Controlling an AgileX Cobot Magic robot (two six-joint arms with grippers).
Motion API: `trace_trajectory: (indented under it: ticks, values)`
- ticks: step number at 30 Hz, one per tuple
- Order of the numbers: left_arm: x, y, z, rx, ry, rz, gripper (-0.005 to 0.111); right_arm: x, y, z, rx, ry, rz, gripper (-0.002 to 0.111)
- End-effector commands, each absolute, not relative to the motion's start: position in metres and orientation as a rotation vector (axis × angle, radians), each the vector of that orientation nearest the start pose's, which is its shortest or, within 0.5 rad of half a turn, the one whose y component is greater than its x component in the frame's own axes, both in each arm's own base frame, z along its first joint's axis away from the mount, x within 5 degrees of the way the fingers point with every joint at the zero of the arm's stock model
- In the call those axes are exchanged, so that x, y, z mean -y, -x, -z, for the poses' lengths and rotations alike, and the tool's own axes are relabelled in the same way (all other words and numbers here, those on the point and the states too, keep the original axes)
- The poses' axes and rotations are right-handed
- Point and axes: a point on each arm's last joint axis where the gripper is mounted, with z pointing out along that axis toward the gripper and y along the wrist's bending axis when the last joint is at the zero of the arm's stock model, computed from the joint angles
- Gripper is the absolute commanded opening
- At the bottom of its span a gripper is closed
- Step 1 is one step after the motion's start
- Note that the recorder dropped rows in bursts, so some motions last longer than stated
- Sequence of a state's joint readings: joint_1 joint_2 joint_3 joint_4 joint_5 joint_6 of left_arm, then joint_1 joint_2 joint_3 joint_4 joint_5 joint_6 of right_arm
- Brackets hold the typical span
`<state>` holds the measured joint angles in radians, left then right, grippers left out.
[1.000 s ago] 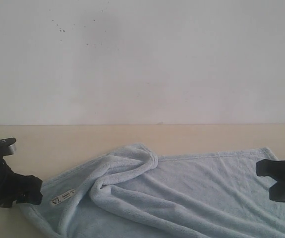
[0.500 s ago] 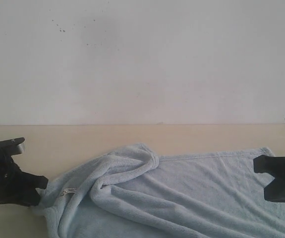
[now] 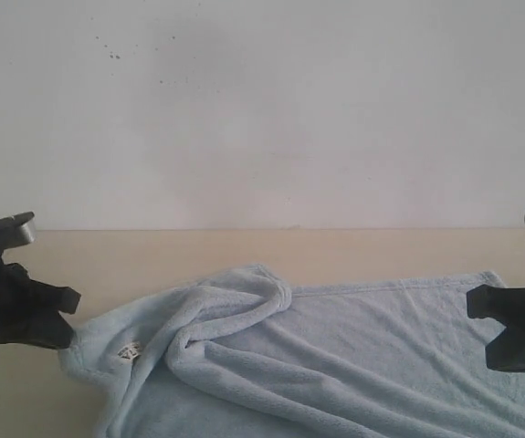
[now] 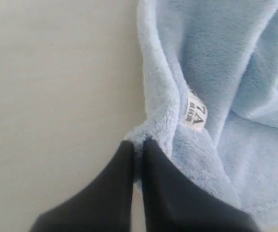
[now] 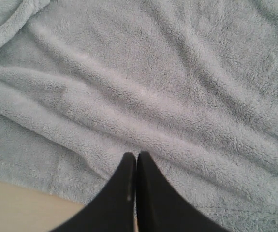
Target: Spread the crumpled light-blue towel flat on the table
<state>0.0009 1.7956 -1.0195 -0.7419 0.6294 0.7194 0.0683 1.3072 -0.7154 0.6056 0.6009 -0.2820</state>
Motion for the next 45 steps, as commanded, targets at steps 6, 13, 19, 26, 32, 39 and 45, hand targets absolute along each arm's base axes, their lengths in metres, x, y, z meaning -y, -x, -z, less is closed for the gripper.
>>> trace_trajectory:
  ticks: [6,13,19,26,32,39,45]
  values:
    - [0.018,-0.273,-0.203,-2.774,-0.171,0.266,0.004,-0.046,-0.236,-0.234,-2.587,-0.064,-0.533,0.000]
    - [0.014,-0.219,-0.222,-2.839,-0.185,0.196,0.004,-0.047,-0.235,-0.234,-2.595,-0.061,-0.538,0.000]
    - [0.003,-0.186,-0.227,-2.936,-0.110,0.039,0.004,-0.049,-0.233,-0.234,-2.616,-0.071,-0.577,0.000]
    - [0.000,-0.171,-0.226,-3.007,-0.064,-0.005,0.004,-0.050,-0.232,-0.234,-2.620,-0.081,-0.602,0.000]
    - [0.000,-0.169,-0.225,-3.026,-0.067,0.009,0.013,-0.050,-0.232,-0.234,-2.619,-0.082,-0.604,0.000]
    - [0.000,-0.179,-0.227,-2.921,-0.068,0.005,0.059,-0.050,-0.232,-0.234,-2.618,-0.079,-0.605,0.000]
    - [0.017,-0.204,-0.237,-2.622,-0.074,0.247,0.068,-0.051,-0.233,-0.235,-2.609,-0.103,-0.630,0.000]
